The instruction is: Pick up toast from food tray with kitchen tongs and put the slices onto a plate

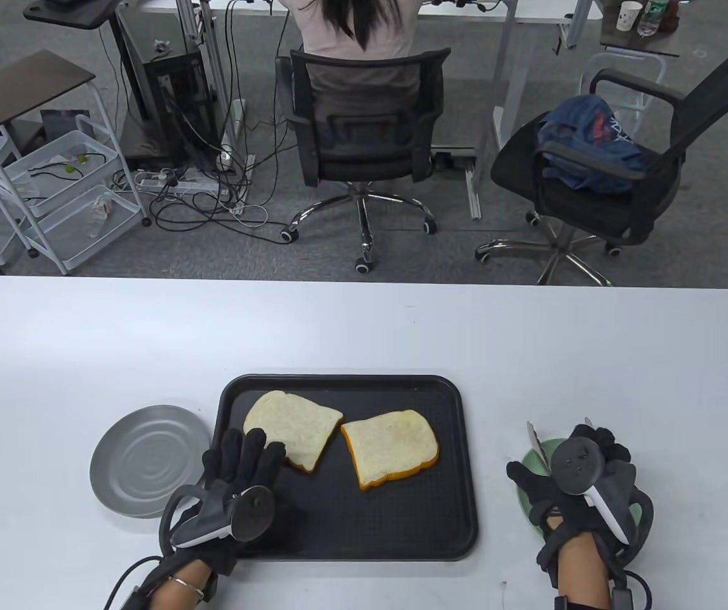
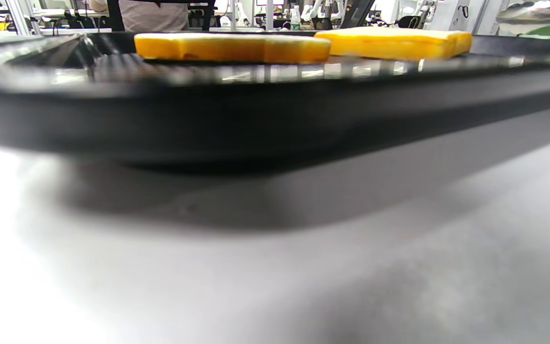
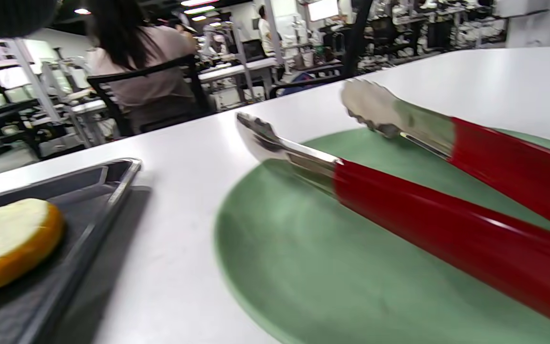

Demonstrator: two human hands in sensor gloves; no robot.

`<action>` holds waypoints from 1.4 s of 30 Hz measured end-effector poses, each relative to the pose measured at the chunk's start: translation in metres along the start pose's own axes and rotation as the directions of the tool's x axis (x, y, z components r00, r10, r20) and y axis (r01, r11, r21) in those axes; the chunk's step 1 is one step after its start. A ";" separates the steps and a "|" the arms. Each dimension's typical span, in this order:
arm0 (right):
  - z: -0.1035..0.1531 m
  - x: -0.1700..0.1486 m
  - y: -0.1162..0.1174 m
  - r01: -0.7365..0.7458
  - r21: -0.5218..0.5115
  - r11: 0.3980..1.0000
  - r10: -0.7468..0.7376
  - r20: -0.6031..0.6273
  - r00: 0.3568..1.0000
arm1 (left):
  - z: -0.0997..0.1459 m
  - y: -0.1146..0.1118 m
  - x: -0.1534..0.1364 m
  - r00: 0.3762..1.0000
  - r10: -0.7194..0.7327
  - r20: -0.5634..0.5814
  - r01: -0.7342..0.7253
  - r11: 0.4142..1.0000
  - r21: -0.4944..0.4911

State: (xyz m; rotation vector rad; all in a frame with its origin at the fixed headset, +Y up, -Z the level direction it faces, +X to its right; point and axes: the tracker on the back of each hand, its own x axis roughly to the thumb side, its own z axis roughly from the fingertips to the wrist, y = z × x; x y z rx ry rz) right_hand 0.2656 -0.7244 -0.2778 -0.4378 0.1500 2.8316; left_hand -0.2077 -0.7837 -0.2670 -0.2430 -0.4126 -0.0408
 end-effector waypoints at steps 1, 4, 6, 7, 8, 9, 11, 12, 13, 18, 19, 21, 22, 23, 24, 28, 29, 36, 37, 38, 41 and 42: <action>-0.002 -0.005 0.003 0.005 0.002 1.000 -0.005 -0.031 0.999 | 0.000 0.000 0.000 1.000 0.000 0.000 0.000 1.000 0.000; -0.005 -0.017 0.009 0.002 0.017 1.000 0.000 -0.101 0.995 | 0.000 0.000 -0.001 1.000 0.000 0.000 0.000 1.000 0.000; -0.007 -0.023 0.012 -0.001 0.034 0.999 0.005 -0.141 0.990 | 0.000 0.000 -0.001 1.000 0.001 0.000 -0.001 1.000 0.000; -0.008 -0.026 0.014 0.000 0.041 0.999 0.006 -0.159 0.987 | 0.000 -0.001 -0.001 1.000 0.001 0.000 -0.001 1.000 0.000; -0.009 -0.029 0.016 0.003 0.055 0.998 0.007 -0.180 0.984 | 0.000 -0.001 -0.001 1.000 0.001 0.000 -0.001 1.000 0.000; -0.009 -0.032 0.018 0.006 0.067 0.998 0.008 -0.196 0.981 | 0.000 -0.001 -0.001 1.000 0.001 0.000 -0.001 1.000 -0.001; -0.010 -0.037 0.024 0.006 0.101 0.995 0.018 -0.240 0.971 | 0.000 -0.001 -0.002 1.000 0.001 -0.001 -0.001 1.000 -0.002; -0.011 -0.040 0.027 -0.001 0.123 0.992 0.033 -0.257 0.966 | 0.000 -0.001 -0.002 1.000 0.001 -0.002 -0.001 1.000 -0.003; -0.011 -0.042 0.030 -0.007 0.133 0.991 0.043 -0.265 0.963 | 0.000 -0.001 -0.002 1.000 0.000 -0.003 0.000 1.000 -0.002; -0.013 -0.048 0.043 -0.001 0.198 0.980 0.064 -0.309 0.949 | 0.000 -0.001 -0.002 1.000 -0.002 -0.004 0.002 1.000 -0.005; -0.014 -0.049 0.046 0.004 0.215 0.977 0.066 -0.317 0.946 | -0.001 -0.001 -0.002 1.000 -0.003 -0.004 0.003 1.000 -0.006; -0.016 -0.050 0.053 0.014 0.257 0.966 0.071 -0.320 0.945 | -0.001 -0.001 -0.001 1.000 -0.005 -0.005 0.005 1.000 -0.010; -0.017 -0.050 0.056 0.015 0.275 0.961 0.079 -0.328 0.941 | -0.001 -0.001 -0.001 1.000 -0.007 -0.005 0.007 1.000 -0.011; -0.018 -0.050 0.058 0.004 0.279 0.960 0.092 -0.330 0.939 | -0.001 -0.001 -0.001 1.000 -0.007 -0.005 0.007 1.000 -0.011; -0.018 -0.050 0.058 -0.013 0.272 0.962 0.106 -0.329 0.938 | -0.001 -0.001 -0.001 1.000 -0.007 -0.005 0.007 1.000 -0.011; -0.020 -0.051 0.059 -0.040 0.249 0.968 0.125 -0.333 0.935 | -0.001 -0.002 -0.001 1.000 -0.007 -0.008 0.007 1.000 -0.016; -0.020 -0.050 0.059 -0.047 0.239 0.970 0.127 -0.333 0.935 | -0.001 -0.002 -0.001 1.000 -0.008 -0.008 0.008 1.000 -0.017; -0.021 -0.050 0.060 -0.099 0.146 0.984 0.143 -0.332 0.933 | -0.001 -0.001 -0.001 1.000 -0.011 -0.011 0.011 1.000 -0.017; -0.021 -0.050 0.059 -0.111 0.129 0.985 0.148 -0.329 0.933 | -0.001 -0.002 -0.001 1.000 -0.010 -0.011 0.010 1.000 -0.015; -0.021 -0.049 0.059 -0.118 0.113 0.987 0.149 -0.327 0.933 | -0.001 -0.001 -0.001 1.000 -0.009 -0.011 0.008 1.000 -0.014; -0.019 -0.047 0.055 -0.156 0.058 0.986 0.166 -0.323 0.932 | -0.002 -0.002 -0.001 1.000 -0.007 -0.012 0.006 1.000 -0.014; -0.018 -0.046 0.053 -0.151 0.041 0.988 0.156 -0.318 0.935 | -0.002 -0.002 -0.001 1.000 -0.006 -0.012 0.006 1.000 -0.014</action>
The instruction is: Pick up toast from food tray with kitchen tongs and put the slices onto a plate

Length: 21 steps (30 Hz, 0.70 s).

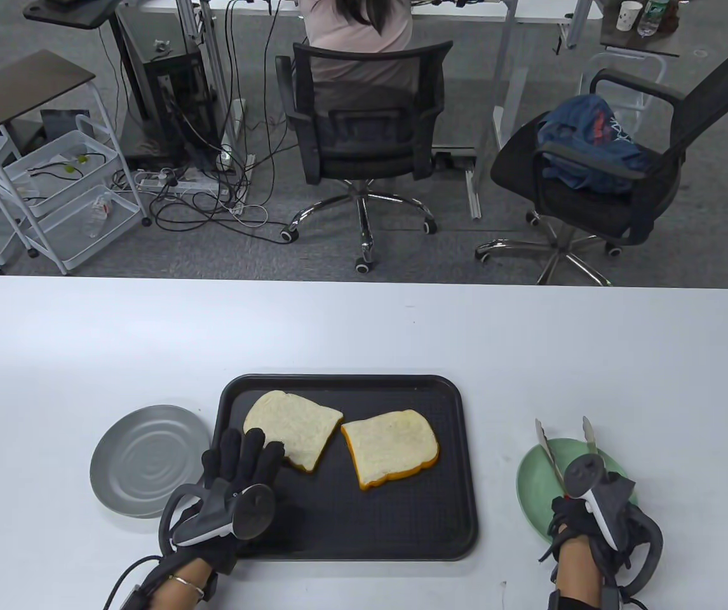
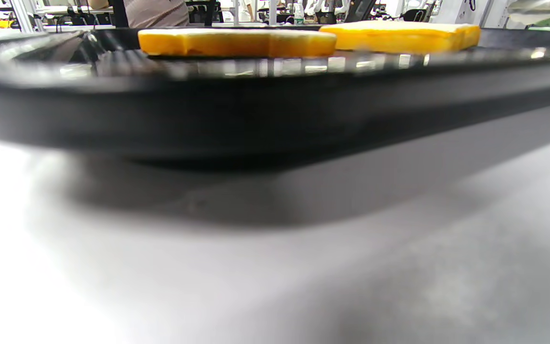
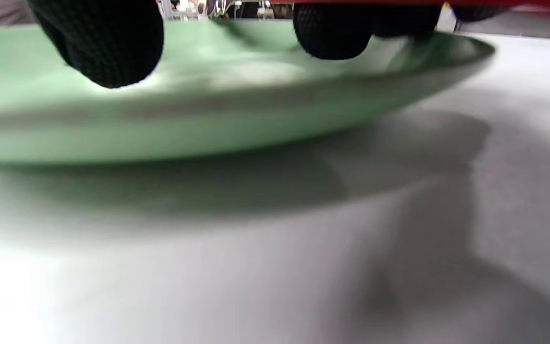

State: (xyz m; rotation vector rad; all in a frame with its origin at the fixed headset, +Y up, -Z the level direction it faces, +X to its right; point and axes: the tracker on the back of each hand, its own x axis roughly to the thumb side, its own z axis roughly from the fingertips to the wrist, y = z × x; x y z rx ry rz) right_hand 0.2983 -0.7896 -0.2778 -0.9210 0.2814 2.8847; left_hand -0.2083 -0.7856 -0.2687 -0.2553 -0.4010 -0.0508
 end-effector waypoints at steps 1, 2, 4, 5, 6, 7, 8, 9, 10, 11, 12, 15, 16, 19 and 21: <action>0.002 0.001 -0.003 0.031 -0.017 0.999 -0.030 0.010 0.999 | 0.000 0.000 0.000 1.000 0.001 0.000 -0.001 1.000 0.000; 0.004 0.003 -0.006 0.037 -0.029 0.999 -0.036 0.017 0.999 | 0.000 0.000 0.000 1.000 0.002 0.000 -0.002 1.000 0.000; 0.009 0.006 -0.012 0.030 -0.049 0.998 -0.029 0.026 0.999 | 0.000 0.000 0.000 1.000 0.003 0.001 -0.003 1.000 0.002; 0.012 0.009 -0.016 0.031 -0.067 0.997 -0.028 0.040 0.999 | 0.000 0.000 0.000 1.000 0.004 0.001 -0.004 1.000 0.004; 0.016 0.012 -0.021 0.035 -0.087 0.996 -0.030 0.060 0.998 | 0.000 0.000 0.000 1.000 0.005 0.002 -0.005 1.000 0.007; 0.017 0.014 -0.023 0.037 -0.094 0.995 -0.031 0.070 0.997 | 0.000 0.000 0.000 1.000 0.005 0.002 -0.005 1.000 0.008; 0.022 0.018 -0.027 0.046 -0.110 0.993 -0.036 0.095 0.995 | 0.000 0.000 0.000 1.000 0.006 0.004 -0.006 1.000 0.010; 0.027 0.023 -0.032 0.058 -0.119 0.991 -0.044 0.122 0.992 | 0.000 0.000 -0.001 1.000 0.006 0.005 -0.006 1.000 0.012; 0.031 0.026 -0.035 0.067 -0.129 0.989 -0.048 0.142 0.989 | 0.000 0.000 -0.001 1.000 0.005 0.006 -0.005 1.000 0.013; 0.035 0.030 -0.038 0.073 -0.141 0.987 -0.050 0.160 0.986 | 0.000 0.000 -0.001 1.000 0.005 0.006 -0.005 1.000 0.013; 0.038 0.033 -0.040 0.077 -0.148 0.986 -0.050 0.175 0.983 | 0.000 0.000 -0.001 1.000 0.005 0.006 -0.005 1.000 0.012; 0.055 0.050 -0.048 0.083 -0.169 0.982 -0.039 0.249 0.968 | 0.000 -0.001 -0.002 1.000 0.007 0.005 -0.007 1.000 0.009; 0.060 0.055 -0.050 0.090 -0.174 0.981 -0.039 0.274 0.961 | 0.000 -0.001 -0.002 1.000 0.010 0.005 -0.010 1.000 0.012; 0.077 0.071 -0.052 0.111 -0.176 0.978 -0.043 0.350 0.936 | 0.002 0.000 -0.003 1.000 0.017 0.010 -0.017 1.000 0.023; 0.086 0.079 -0.051 0.114 -0.177 0.978 -0.036 0.395 0.918 | 0.003 0.001 -0.003 1.000 0.019 0.014 -0.019 0.999 0.029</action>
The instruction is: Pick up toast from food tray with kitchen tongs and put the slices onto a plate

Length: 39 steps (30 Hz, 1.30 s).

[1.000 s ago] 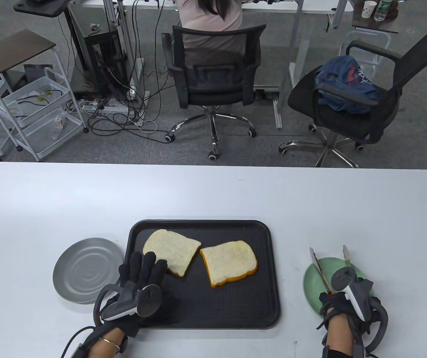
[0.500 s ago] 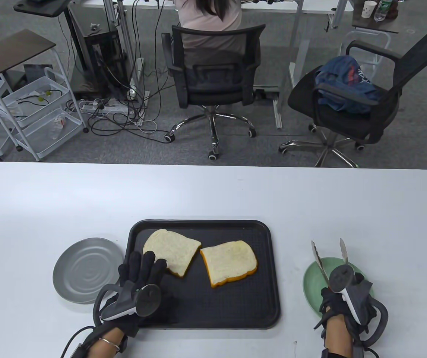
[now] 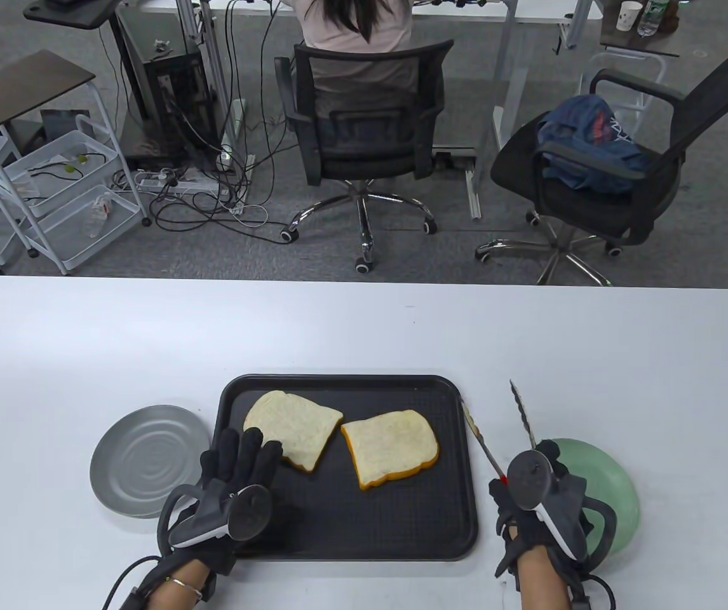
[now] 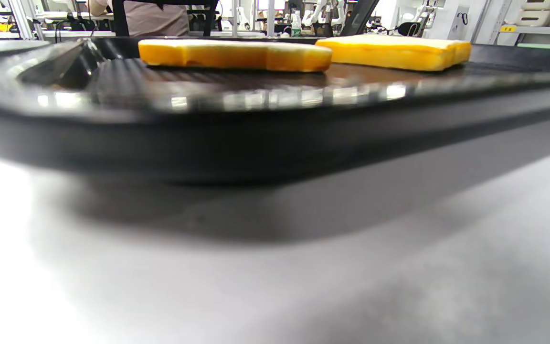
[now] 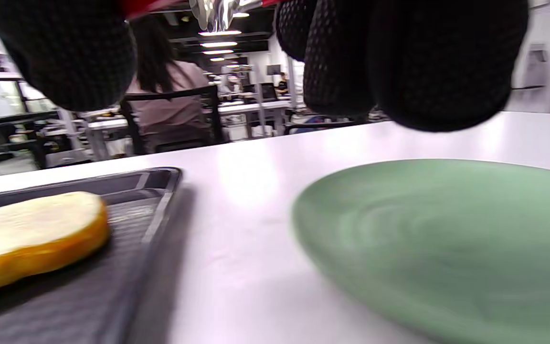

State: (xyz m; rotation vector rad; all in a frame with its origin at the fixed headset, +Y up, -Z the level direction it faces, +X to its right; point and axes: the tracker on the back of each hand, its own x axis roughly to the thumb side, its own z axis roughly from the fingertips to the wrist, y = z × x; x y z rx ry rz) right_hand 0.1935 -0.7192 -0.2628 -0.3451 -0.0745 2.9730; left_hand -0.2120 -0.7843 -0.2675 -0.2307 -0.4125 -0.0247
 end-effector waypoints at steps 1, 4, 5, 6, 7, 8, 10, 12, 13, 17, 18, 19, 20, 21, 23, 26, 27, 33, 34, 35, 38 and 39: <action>0.003 0.006 0.001 0.002 -0.002 1.000 -0.002 0.026 1.000 | 0.001 0.000 0.000 1.000 0.000 0.002 0.000 1.000 0.004; 0.012 0.022 0.007 0.038 -0.006 0.999 -0.037 0.078 0.996 | 0.002 0.001 0.001 1.000 0.000 0.007 -0.001 1.000 0.012; 0.013 0.026 0.010 0.044 -0.008 0.999 -0.043 0.091 0.995 | 0.002 0.001 0.000 1.000 0.002 0.008 -0.002 1.000 0.014; 0.015 0.031 0.014 0.049 -0.008 0.999 -0.048 0.111 0.993 | 0.002 0.001 0.000 1.000 0.003 0.009 -0.003 1.000 0.016; 0.016 0.033 0.016 0.048 -0.004 0.999 -0.047 0.118 0.992 | 0.002 0.001 0.000 1.000 0.004 0.009 -0.004 1.000 0.017; 0.017 0.039 0.023 0.041 0.008 0.999 -0.041 0.133 0.990 | 0.002 0.001 0.000 1.000 0.003 0.009 -0.003 1.000 0.017; 0.017 0.046 0.031 0.031 0.012 0.999 -0.032 0.153 0.988 | 0.001 -0.001 0.000 1.000 -0.006 0.005 0.006 1.000 0.012; 0.016 0.049 0.038 0.027 0.015 1.000 -0.029 0.164 0.986 | 0.001 -0.002 0.000 1.000 -0.016 0.003 0.016 1.000 0.005; 0.016 0.050 0.042 0.032 0.018 0.999 -0.035 0.174 0.984 | 0.001 -0.002 0.000 1.000 -0.016 0.002 0.016 1.000 0.005; 0.014 0.047 0.049 0.036 0.041 0.998 -0.043 0.185 0.982 | 0.000 -0.002 -0.002 1.000 -0.013 -0.006 0.013 1.000 0.004; 0.013 0.044 0.050 0.037 0.034 0.999 -0.042 0.179 0.983 | 0.001 -0.002 -0.002 1.000 -0.010 -0.007 0.010 1.000 0.003; 0.013 0.043 0.050 0.040 0.032 0.999 -0.045 0.177 0.983 | 0.001 -0.002 -0.002 1.000 -0.009 -0.007 0.009 1.000 0.004; 0.012 0.041 0.050 0.048 0.036 0.998 -0.053 0.173 0.983 | 0.001 -0.001 -0.003 1.000 -0.008 -0.008 0.008 1.000 0.007; 0.012 0.039 0.051 0.058 0.041 0.997 -0.064 0.170 0.983 | 0.002 0.000 -0.003 1.000 -0.007 -0.007 0.007 1.000 0.013; 0.010 0.036 0.051 0.069 0.044 0.997 -0.076 0.163 0.984 | 0.004 0.004 -0.003 1.000 -0.005 -0.009 0.005 0.999 0.038; 0.010 0.034 0.052 0.084 0.055 0.995 -0.092 0.154 0.984 | 0.008 0.010 -0.007 1.000 -0.007 -0.027 0.010 0.996 0.085; 0.010 0.033 0.052 0.087 0.055 0.995 -0.094 0.153 0.984 | 0.009 0.011 -0.008 0.999 -0.008 -0.034 0.011 0.995 0.094; 0.009 0.030 0.052 0.111 0.072 0.991 -0.121 0.148 0.982 | 0.022 0.018 -0.047 0.984 0.062 -0.167 -0.036 0.987 0.158; 0.009 0.030 0.052 0.116 0.071 0.991 -0.125 0.150 0.981 | 0.024 0.019 -0.053 0.978 0.084 -0.191 -0.052 0.985 0.166; 0.009 0.030 0.052 0.117 0.074 0.990 -0.127 0.151 0.980 | 0.028 0.019 -0.062 0.969 0.112 -0.219 -0.075 0.982 0.174; 0.008 0.030 0.053 0.122 0.076 0.990 -0.133 0.159 0.978 | 0.039 0.020 -0.084 0.942 0.148 -0.302 -0.086 0.975 0.207; 0.008 0.030 0.053 0.124 0.079 0.989 -0.135 0.162 0.977 | 0.044 0.020 -0.091 0.930 0.131 -0.343 -0.060 0.976 0.211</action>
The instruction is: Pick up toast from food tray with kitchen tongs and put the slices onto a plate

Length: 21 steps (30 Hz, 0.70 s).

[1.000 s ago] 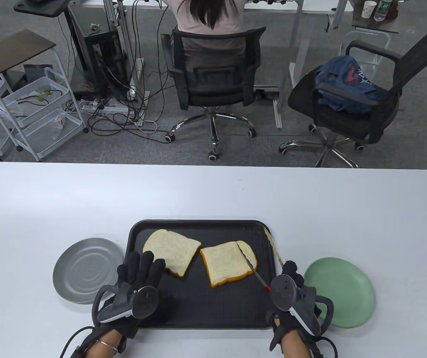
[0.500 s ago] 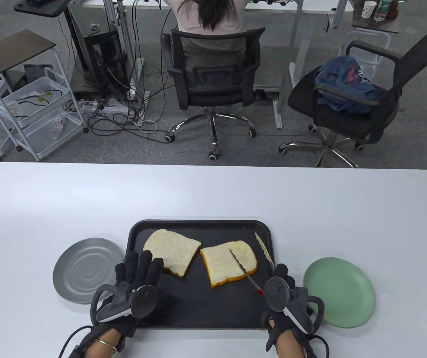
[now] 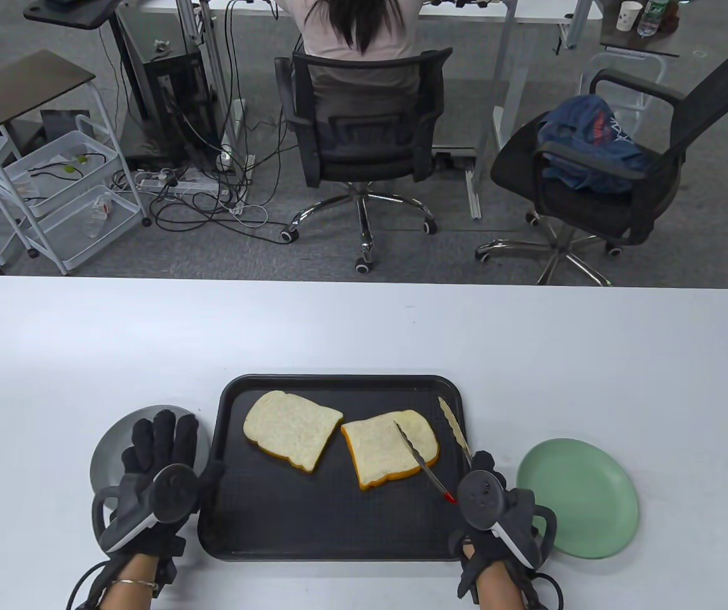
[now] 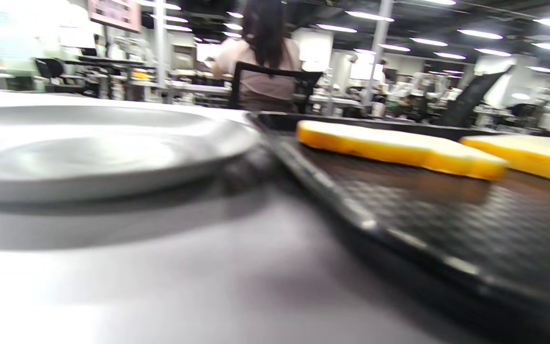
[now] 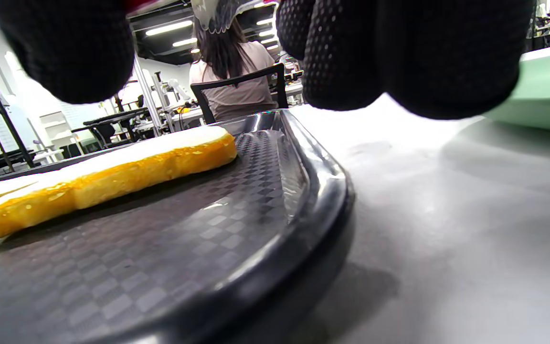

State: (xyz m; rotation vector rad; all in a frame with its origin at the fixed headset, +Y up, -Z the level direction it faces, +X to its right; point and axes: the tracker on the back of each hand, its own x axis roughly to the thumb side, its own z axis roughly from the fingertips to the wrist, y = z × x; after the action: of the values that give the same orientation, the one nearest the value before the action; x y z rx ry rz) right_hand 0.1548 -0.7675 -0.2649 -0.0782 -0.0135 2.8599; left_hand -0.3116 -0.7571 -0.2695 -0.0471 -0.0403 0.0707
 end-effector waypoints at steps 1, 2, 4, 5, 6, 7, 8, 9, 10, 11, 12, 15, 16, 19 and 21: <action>0.000 0.000 0.000 0.001 0.001 1.000 -0.001 0.001 1.000 | 0.001 0.001 -0.005 1.000 -0.019 -0.023 0.020 1.000 0.006; 0.000 0.000 0.001 0.001 0.002 1.000 -0.001 0.004 1.000 | 0.003 0.003 -0.014 0.997 -0.041 -0.062 0.042 0.999 0.016; 0.000 0.000 0.001 0.002 0.003 1.000 -0.002 0.009 1.000 | 0.005 0.004 -0.028 0.994 -0.026 -0.110 0.029 0.999 0.024; 0.000 0.001 0.001 0.003 0.000 1.000 -0.003 0.012 1.000 | 0.006 0.005 -0.035 0.991 -0.003 -0.131 0.005 1.000 0.019; 0.000 0.001 0.001 0.004 -0.001 1.000 -0.004 0.016 1.000 | 0.007 0.005 -0.040 0.989 0.014 -0.147 -0.011 1.000 0.018; 0.000 0.001 0.001 0.004 0.000 1.000 -0.004 0.018 1.000 | 0.009 0.005 -0.047 0.985 0.033 -0.169 -0.029 0.999 0.021; 0.000 0.001 0.002 0.003 0.003 1.000 -0.003 0.020 1.000 | 0.010 0.006 -0.051 0.982 0.042 -0.182 -0.039 0.999 0.023; 0.001 0.001 0.002 0.001 0.005 1.000 -0.001 0.021 1.000 | 0.011 0.006 -0.057 0.978 0.051 -0.202 -0.048 0.999 0.024; 0.001 0.001 0.002 -0.001 0.010 1.000 0.001 0.023 1.000 | 0.013 0.006 -0.063 0.973 0.058 -0.224 -0.053 0.998 0.027; 0.001 0.001 0.002 -0.002 0.012 1.000 0.002 0.023 1.000 | 0.014 0.006 -0.066 0.969 0.060 -0.240 -0.055 0.998 0.029; 0.001 0.002 0.002 -0.002 0.014 1.000 0.002 0.025 1.000 | 0.015 0.006 -0.071 0.963 0.063 -0.262 -0.057 0.998 0.029; 0.002 0.002 0.002 -0.004 0.016 1.000 0.003 0.027 1.000 | 0.018 0.004 -0.083 0.949 0.048 -0.311 -0.047 0.999 0.013; 0.002 0.002 0.002 -0.004 0.017 1.000 0.004 0.028 1.000 | 0.018 0.002 -0.087 0.944 0.039 -0.329 -0.041 0.999 0.002; 0.002 0.003 0.002 -0.007 0.026 1.000 0.006 0.029 1.000 | 0.020 -0.002 -0.099 0.921 0.019 -0.390 -0.034 0.999 -0.033; 0.002 0.003 0.002 -0.007 0.031 1.000 0.006 0.028 1.000 | 0.021 -0.005 -0.107 0.904 0.017 -0.428 -0.045 0.998 -0.054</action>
State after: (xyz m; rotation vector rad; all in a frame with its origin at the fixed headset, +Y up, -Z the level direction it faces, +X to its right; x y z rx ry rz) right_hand 0.1513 -0.7690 -0.2626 -0.0314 0.0252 2.8664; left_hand -0.4184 -0.7692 -0.2524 -0.1251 0.3995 0.0898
